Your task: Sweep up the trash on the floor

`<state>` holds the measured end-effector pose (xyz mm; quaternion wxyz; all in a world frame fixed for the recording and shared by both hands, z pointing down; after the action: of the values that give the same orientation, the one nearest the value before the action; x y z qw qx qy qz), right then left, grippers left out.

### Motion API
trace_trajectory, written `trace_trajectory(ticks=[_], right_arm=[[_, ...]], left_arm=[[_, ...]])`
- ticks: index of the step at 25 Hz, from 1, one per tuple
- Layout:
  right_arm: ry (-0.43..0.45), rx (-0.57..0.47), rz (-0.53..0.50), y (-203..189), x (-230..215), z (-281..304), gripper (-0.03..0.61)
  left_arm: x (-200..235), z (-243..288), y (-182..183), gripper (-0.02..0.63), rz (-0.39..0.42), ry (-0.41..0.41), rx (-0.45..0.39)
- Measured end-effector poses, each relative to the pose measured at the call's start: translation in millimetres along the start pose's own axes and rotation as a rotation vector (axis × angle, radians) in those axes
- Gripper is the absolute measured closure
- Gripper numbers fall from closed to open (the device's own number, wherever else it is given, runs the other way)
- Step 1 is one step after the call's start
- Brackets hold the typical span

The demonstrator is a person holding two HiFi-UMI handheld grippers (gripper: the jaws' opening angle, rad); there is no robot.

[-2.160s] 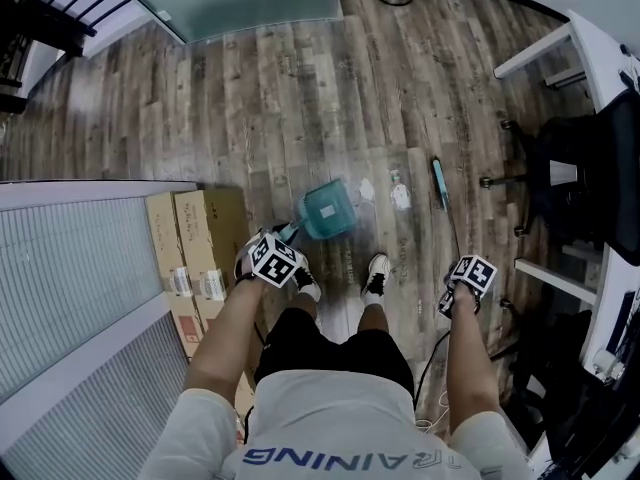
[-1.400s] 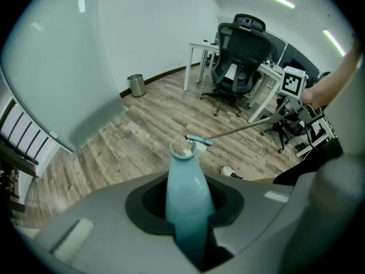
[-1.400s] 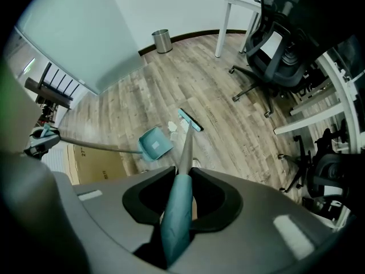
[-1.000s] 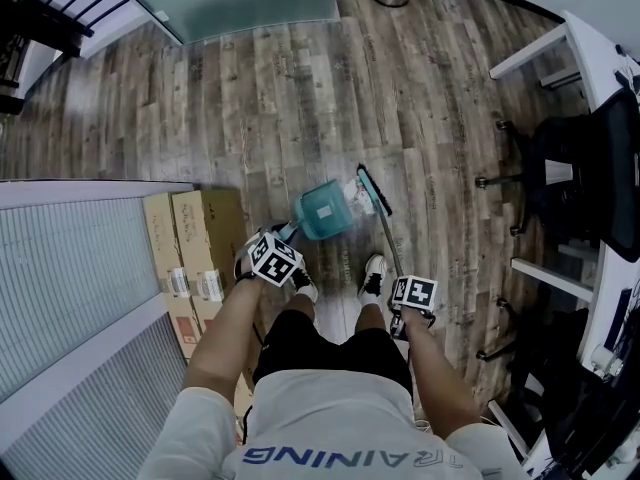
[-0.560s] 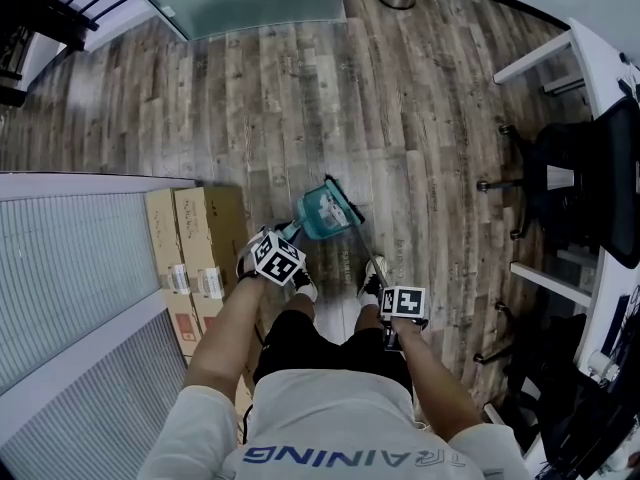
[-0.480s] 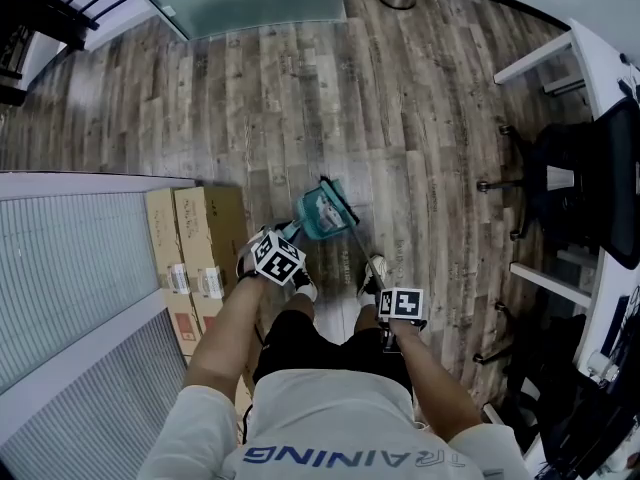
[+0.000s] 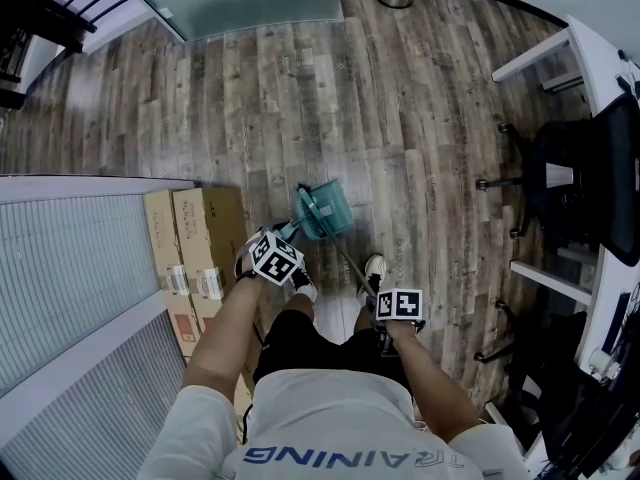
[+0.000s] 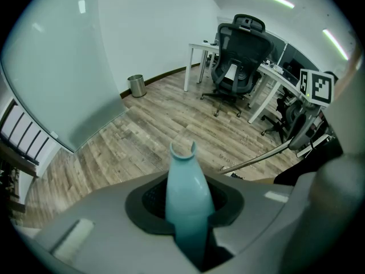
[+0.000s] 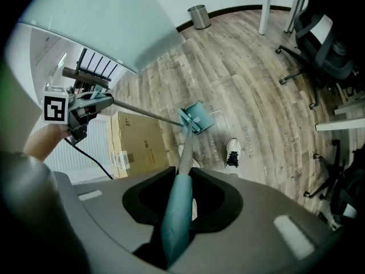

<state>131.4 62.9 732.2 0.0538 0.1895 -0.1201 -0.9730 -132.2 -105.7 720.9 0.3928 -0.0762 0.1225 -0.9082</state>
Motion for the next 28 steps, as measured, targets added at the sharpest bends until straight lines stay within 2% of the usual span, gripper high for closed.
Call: trace_trajectory(ticks=[7,13,16,19,23,25,28], right_arm=[[0.021,-0.053,0.063,9.1,-34.5,-29.0,0.471],[-0.022,-0.155,0.148,27.2,-75.5,-57.3,0.472],[-0.106,-0.206,0.154,42.6,-91.5,-64.5,0.471],[-0.246,-0.248,0.138,60.0,-103.7,-61.6,0.471],[-0.413,-0.202,0.078,73.1,-106.7,-45.2,0.472],[-0.427,-0.163,0.022,70.2,-97.1,-37.7,0.472],[-0.399,-0.131,-0.05,54.1,-75.1,-28.2,0.472]], left_arm=[[1.0,0.7,0.0,0.523,0.002,0.0,0.0],[0.7,0.4,-0.1,0.523,0.002,0.002,-0.001],[0.9,0.2,-0.3,0.523,0.003,0.002,-0.002],[1.2,0.1,-1.6,0.523,0.002,0.001,-0.002],[-0.1,0.2,-2.8,0.523,0.0,0.001,-0.006],[-0.7,0.1,-2.6,0.523,-0.001,0.002,-0.005],[-0.4,-0.2,-1.8,0.523,0.001,0.001,-0.005]])
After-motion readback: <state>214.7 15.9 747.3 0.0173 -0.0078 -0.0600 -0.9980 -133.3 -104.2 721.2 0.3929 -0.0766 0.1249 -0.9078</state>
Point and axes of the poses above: the fingertips, and each gripper's own axes: z forward along the fingers, x to its left, y out of its top, the point moved 7 cm from there along -z, backward along the fingers, and after that the axes turned 6 degrees about x, right-handed, at the moved point
